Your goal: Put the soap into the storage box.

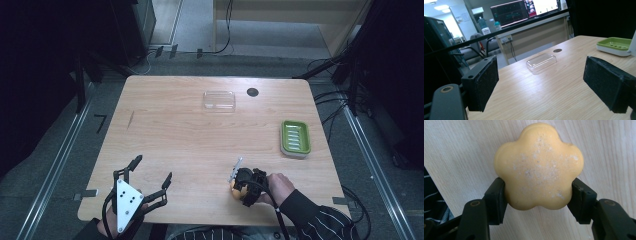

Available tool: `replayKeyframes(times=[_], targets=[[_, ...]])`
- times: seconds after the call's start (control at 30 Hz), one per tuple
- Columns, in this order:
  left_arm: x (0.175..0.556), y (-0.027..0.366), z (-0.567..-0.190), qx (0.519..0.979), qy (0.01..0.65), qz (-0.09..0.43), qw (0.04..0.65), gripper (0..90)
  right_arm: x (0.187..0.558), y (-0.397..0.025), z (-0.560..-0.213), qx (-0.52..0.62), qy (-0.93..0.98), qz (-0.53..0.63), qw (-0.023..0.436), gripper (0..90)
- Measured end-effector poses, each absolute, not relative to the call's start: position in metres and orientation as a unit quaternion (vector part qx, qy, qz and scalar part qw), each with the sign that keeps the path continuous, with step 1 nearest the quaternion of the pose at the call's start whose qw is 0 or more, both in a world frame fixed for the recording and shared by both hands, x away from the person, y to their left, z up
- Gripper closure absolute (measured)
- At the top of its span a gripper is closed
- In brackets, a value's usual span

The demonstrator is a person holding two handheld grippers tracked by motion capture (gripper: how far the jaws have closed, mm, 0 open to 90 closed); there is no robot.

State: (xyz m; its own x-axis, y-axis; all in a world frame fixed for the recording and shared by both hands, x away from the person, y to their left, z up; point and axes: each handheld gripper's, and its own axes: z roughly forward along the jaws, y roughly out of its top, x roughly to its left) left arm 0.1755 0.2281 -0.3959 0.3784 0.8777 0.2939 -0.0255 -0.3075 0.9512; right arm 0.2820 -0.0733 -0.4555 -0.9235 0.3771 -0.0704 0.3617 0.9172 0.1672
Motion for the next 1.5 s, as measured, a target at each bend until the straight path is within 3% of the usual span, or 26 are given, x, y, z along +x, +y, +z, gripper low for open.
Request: replayKeyframes(times=[1.5], targets=[[0.176,0.228,-0.396,0.667,0.321,0.456,0.494,13.0,0.294,-0.152,-0.448,0.336,0.935,0.067,0.095,40.5]])
